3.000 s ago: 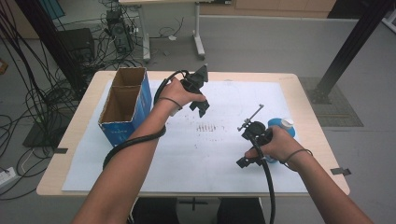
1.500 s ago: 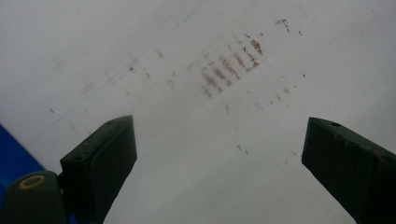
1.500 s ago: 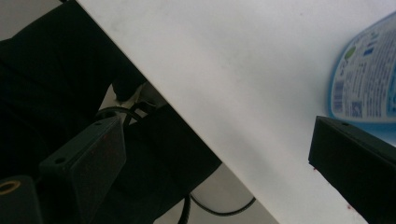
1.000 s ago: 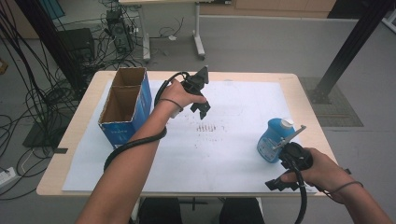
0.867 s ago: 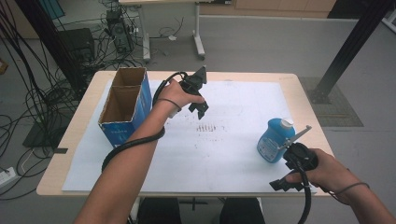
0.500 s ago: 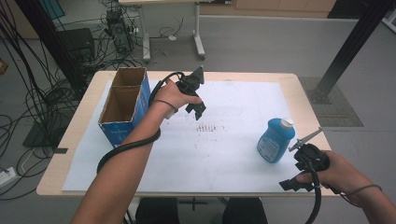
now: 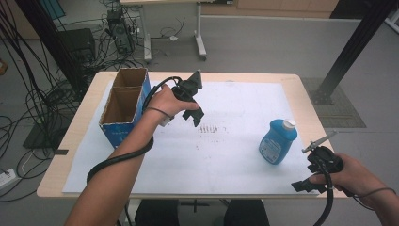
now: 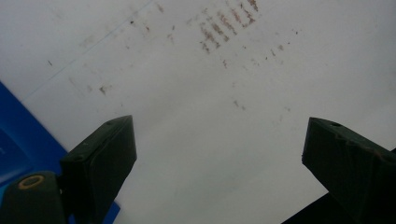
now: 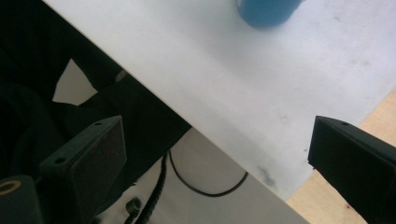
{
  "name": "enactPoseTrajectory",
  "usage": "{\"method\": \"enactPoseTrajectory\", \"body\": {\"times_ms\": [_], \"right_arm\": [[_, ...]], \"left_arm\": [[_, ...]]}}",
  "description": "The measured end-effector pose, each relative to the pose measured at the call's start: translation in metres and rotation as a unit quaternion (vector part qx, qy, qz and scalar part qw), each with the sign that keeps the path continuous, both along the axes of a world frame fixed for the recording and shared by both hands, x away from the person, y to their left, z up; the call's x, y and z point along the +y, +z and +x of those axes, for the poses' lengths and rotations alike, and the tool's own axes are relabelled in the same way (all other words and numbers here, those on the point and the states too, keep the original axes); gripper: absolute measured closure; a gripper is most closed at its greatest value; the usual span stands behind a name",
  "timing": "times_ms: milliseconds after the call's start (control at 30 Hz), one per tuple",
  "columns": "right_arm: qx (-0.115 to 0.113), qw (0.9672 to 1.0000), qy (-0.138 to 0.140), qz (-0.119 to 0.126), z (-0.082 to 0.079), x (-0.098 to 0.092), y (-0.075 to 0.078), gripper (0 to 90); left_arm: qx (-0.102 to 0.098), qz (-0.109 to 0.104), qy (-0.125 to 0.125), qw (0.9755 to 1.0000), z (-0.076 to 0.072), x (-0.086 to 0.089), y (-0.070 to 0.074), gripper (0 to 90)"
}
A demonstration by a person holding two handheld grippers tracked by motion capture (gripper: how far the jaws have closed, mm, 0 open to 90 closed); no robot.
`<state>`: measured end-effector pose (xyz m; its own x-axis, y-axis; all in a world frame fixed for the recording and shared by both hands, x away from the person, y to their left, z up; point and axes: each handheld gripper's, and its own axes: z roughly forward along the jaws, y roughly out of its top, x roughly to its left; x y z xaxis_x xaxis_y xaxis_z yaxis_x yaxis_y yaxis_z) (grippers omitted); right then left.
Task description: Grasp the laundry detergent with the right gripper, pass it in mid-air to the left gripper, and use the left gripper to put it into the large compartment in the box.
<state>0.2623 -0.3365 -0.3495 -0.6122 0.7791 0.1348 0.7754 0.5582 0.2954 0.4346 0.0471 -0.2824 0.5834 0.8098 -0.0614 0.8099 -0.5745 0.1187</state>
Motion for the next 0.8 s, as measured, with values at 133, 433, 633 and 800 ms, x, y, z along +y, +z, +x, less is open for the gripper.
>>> {"method": "enactPoseTrajectory", "body": {"times_ms": [133, 433, 633, 800], "right_arm": [[-0.003, 1.0, -0.002, -0.001, 0.002, -0.003, -0.001, 3.9], [-0.011, 0.9999, -0.003, -0.004, 0.006, -0.012, -0.006, 4.0], [-0.018, 0.9998, 0.0, -0.005, 0.009, -0.013, -0.009, 4.1], [-0.026, 0.9996, 0.001, -0.007, 0.011, -0.014, -0.012, 4.1]], "left_arm": [[-0.002, -0.001, -0.001, 1.0, -0.005, 0.004, -0.001, 10.3], [-0.01, -0.025, -0.004, 0.9996, -0.024, 0.018, 0.001, 10.4], [-0.018, -0.04, -0.005, 0.999, -0.036, 0.024, 0.0, 10.4], [-0.021, -0.045, -0.009, 0.9987, -0.048, 0.028, -0.007, 10.4]]}}
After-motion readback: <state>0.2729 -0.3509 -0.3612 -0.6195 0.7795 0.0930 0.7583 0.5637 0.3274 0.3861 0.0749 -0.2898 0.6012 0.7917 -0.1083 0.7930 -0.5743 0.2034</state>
